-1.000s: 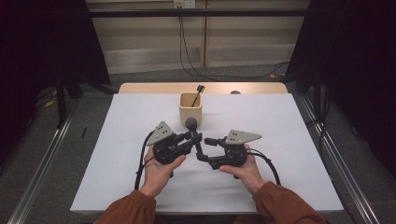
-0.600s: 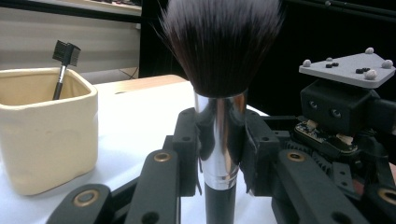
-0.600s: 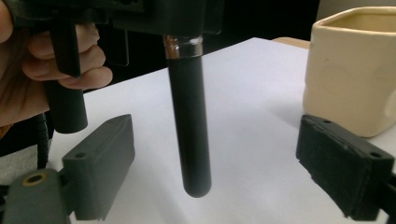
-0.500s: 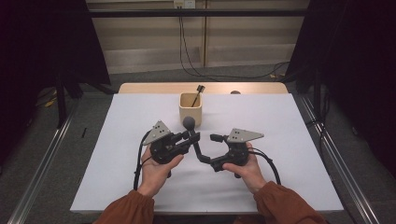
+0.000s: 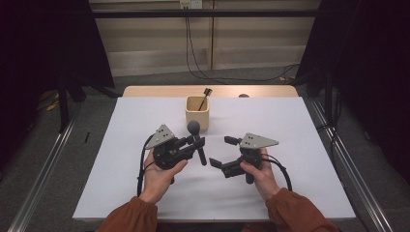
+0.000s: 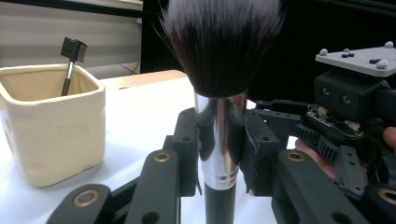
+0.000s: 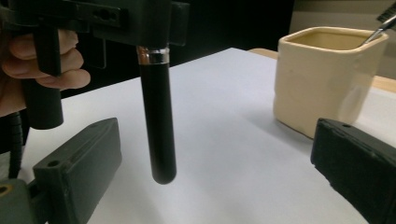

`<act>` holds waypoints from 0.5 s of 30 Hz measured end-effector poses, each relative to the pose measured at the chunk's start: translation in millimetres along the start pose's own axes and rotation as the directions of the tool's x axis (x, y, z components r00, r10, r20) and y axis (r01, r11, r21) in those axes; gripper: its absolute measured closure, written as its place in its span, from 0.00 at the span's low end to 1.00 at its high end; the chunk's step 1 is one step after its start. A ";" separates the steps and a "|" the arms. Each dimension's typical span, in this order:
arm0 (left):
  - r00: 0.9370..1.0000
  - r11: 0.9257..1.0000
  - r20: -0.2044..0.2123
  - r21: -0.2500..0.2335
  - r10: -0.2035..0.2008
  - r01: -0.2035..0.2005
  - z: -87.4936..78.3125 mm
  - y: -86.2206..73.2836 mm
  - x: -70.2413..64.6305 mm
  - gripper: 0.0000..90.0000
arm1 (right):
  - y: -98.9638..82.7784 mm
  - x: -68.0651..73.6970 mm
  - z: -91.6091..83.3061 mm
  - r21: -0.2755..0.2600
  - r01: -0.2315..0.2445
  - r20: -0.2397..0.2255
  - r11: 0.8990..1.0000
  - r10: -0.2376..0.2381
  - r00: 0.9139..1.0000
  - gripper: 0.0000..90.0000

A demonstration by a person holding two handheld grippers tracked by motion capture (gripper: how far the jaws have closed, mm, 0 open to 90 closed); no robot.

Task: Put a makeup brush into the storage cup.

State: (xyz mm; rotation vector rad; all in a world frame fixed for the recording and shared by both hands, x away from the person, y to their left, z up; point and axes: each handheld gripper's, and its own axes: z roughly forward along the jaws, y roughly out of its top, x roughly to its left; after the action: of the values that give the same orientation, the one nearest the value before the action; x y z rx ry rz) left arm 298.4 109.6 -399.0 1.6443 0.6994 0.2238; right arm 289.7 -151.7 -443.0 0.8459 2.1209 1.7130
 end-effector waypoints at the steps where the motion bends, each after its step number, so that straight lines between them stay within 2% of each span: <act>1: 1.000 1.000 0.000 0.003 0.002 -0.002 -0.5 0.6 0.7 0.79 | -0.5 0.3 -0.9 0.001 0.001 0.011 1.000 -0.001 1.000 0.01; 6: 1.000 1.000 -0.003 0.004 0.004 -0.004 -5.4 4.0 4.0 0.79 | -1.8 0.9 -7.5 -0.018 0.013 0.052 1.000 -0.012 0.999 0.01; 15: 1.000 1.000 -0.016 0.018 0.010 -0.010 -10.9 5.3 9.6 0.79 | -7.1 -3.1 -21.4 0.006 0.021 0.112 1.000 -0.022 0.994 0.01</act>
State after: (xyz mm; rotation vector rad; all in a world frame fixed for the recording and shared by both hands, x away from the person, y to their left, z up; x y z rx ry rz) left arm 302.1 123.8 -394.0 1.6647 0.7069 0.2386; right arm 278.3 -171.4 -444.7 0.8951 2.0538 1.6118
